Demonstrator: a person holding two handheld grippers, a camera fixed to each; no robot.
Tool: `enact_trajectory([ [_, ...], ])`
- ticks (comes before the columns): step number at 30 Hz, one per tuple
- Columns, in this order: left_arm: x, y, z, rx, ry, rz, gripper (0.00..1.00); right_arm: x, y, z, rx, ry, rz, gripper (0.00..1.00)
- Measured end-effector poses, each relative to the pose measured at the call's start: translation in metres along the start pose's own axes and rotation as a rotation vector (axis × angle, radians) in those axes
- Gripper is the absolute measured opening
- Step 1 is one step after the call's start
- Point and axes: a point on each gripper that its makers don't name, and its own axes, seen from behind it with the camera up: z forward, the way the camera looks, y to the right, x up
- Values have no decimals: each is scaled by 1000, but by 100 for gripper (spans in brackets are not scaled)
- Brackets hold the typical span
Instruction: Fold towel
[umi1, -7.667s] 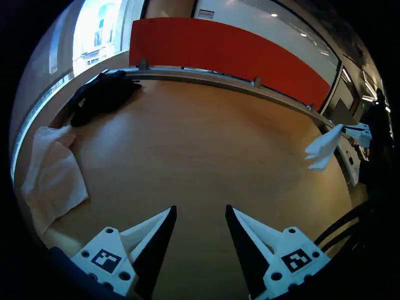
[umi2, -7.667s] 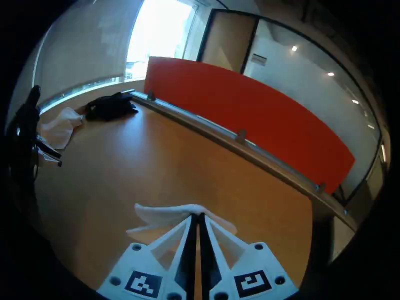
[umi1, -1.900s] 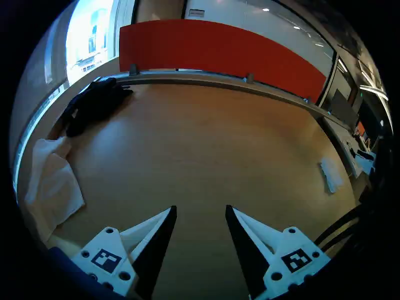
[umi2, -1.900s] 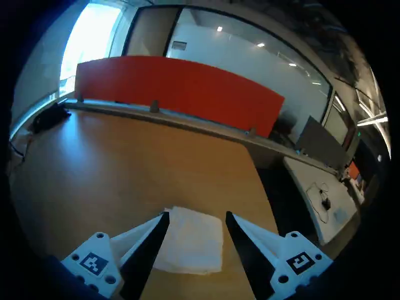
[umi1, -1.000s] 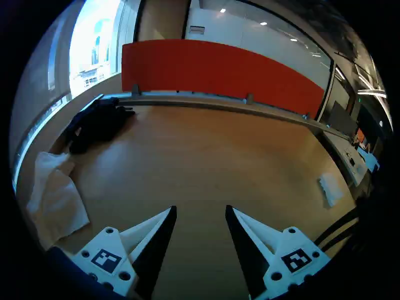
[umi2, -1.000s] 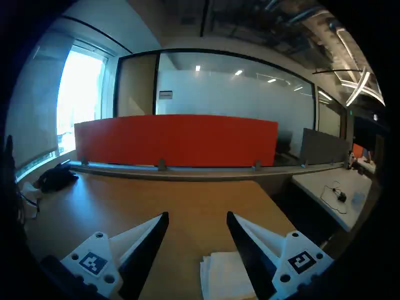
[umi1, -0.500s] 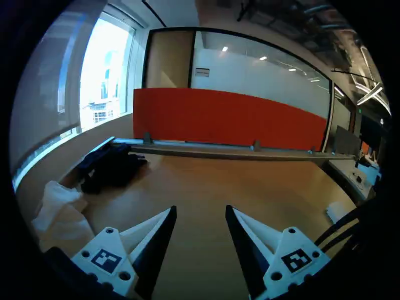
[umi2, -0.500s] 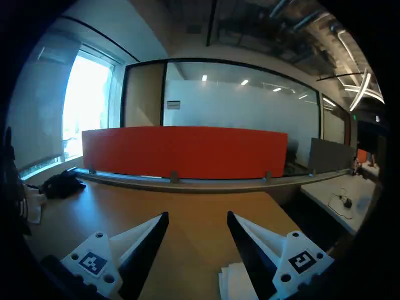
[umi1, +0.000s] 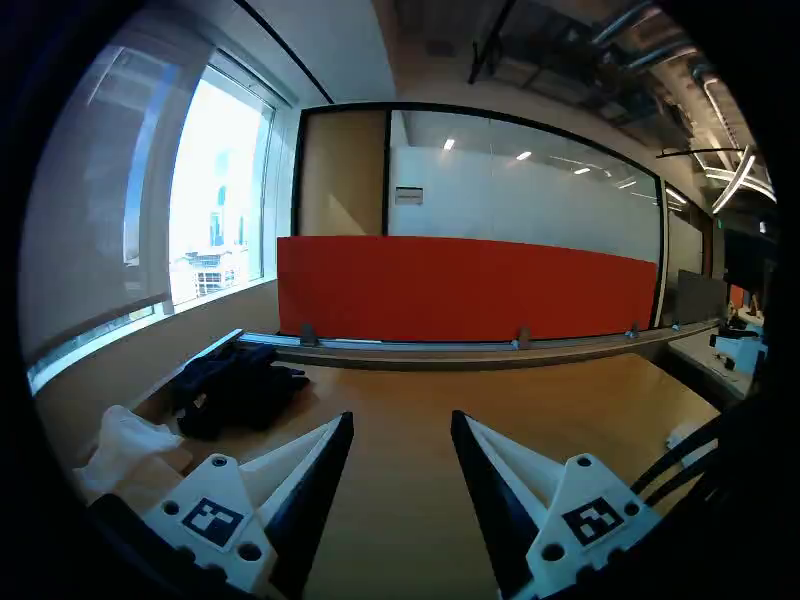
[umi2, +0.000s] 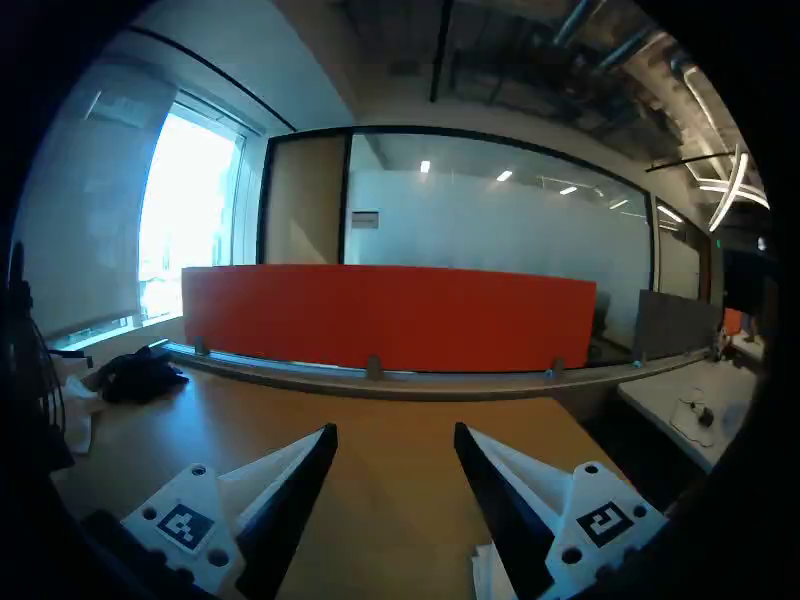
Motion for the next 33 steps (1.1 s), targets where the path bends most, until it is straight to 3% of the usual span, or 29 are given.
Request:
enact_trajectory([
  [8, -2, -1, -1, 4, 20, -18, 71, 6, -10, 2, 7, 0, -31, 91],
  [20, -8, -4, 1, 7, 82, 10, 71, 6, -36, 3, 41, 10, -70, 91],
  [26, -16, -3, 6, 5, 111, 38, 71, 7, -44, 6, 48, 15, -70, 91],
  [33, -30, -9, 13, 11, 145, 24, 71, 1, -49, 12, 46, 19, -60, 91],
])
